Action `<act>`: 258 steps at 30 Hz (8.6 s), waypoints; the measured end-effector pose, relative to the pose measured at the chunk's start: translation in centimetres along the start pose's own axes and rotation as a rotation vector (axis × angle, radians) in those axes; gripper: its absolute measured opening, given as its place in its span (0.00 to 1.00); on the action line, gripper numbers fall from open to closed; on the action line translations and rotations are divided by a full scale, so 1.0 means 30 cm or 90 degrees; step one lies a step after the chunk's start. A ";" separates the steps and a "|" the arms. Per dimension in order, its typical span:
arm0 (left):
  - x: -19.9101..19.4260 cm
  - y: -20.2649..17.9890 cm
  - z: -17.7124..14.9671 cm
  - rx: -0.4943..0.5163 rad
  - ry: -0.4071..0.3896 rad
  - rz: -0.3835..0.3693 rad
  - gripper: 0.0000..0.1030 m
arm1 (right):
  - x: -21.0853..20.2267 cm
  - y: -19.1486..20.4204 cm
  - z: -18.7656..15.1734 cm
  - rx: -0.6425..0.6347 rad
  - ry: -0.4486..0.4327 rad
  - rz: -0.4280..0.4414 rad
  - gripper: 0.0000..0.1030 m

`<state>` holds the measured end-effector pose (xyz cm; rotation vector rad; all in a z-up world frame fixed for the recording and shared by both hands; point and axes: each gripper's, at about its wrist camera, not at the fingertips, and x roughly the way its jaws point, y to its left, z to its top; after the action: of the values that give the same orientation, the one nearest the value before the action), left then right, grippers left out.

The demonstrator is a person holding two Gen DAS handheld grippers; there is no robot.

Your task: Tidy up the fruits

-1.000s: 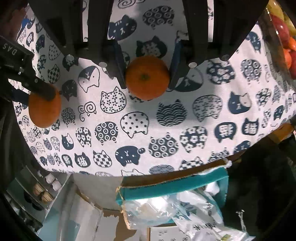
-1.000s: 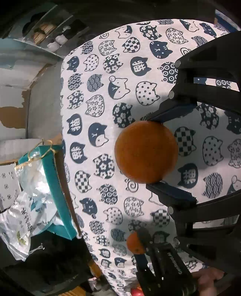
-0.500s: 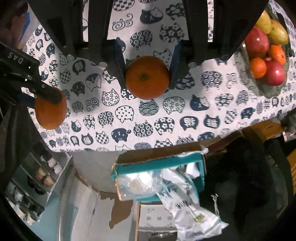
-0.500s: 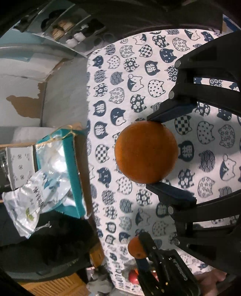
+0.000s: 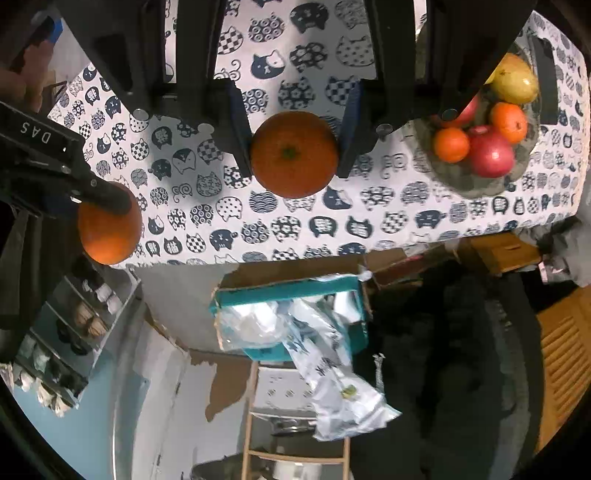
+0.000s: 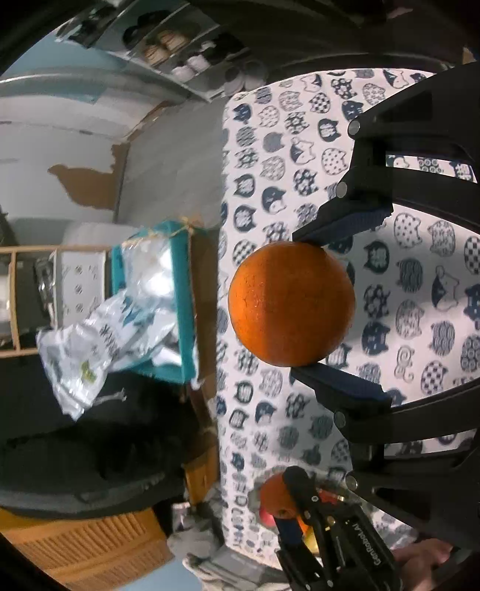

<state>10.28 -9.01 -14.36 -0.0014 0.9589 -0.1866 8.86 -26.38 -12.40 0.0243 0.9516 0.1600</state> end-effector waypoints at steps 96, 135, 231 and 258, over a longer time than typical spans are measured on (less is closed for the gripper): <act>-0.284 0.945 -0.311 -0.293 0.021 0.188 0.73 | 0.379 1.139 -0.100 -0.290 0.167 0.220 0.68; -0.711 0.661 -0.133 -0.184 -0.194 0.161 0.91 | -0.347 0.650 0.129 -0.148 -0.140 0.095 0.77; -0.794 0.438 -0.064 -0.120 -0.279 0.217 0.99 | -0.482 0.411 0.087 -0.138 -0.255 0.029 0.78; -0.807 0.432 -0.065 -0.128 -0.285 0.211 1.00 | -0.483 0.412 0.088 -0.140 -0.256 0.029 0.78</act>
<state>-2.81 7.74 3.12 -0.0666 0.5157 0.2114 1.20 -16.17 1.97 -0.1212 0.5293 0.2891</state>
